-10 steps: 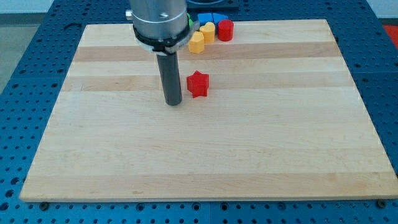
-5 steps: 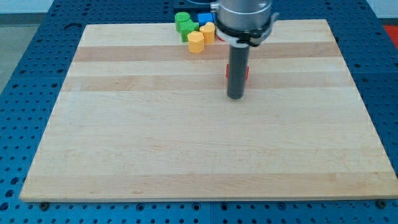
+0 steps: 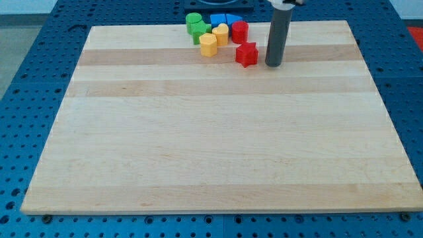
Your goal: Slide the red star into the red circle
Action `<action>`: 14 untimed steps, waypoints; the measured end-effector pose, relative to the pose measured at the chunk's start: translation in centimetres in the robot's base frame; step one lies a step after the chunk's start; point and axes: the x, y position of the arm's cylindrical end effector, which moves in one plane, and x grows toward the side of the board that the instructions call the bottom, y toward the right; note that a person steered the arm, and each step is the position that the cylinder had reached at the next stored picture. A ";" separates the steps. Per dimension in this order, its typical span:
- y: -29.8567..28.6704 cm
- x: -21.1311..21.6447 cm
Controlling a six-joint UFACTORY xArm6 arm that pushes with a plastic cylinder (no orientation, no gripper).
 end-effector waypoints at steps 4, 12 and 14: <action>-6.7 0.7; -2.2 -2.0; -5.2 -2.0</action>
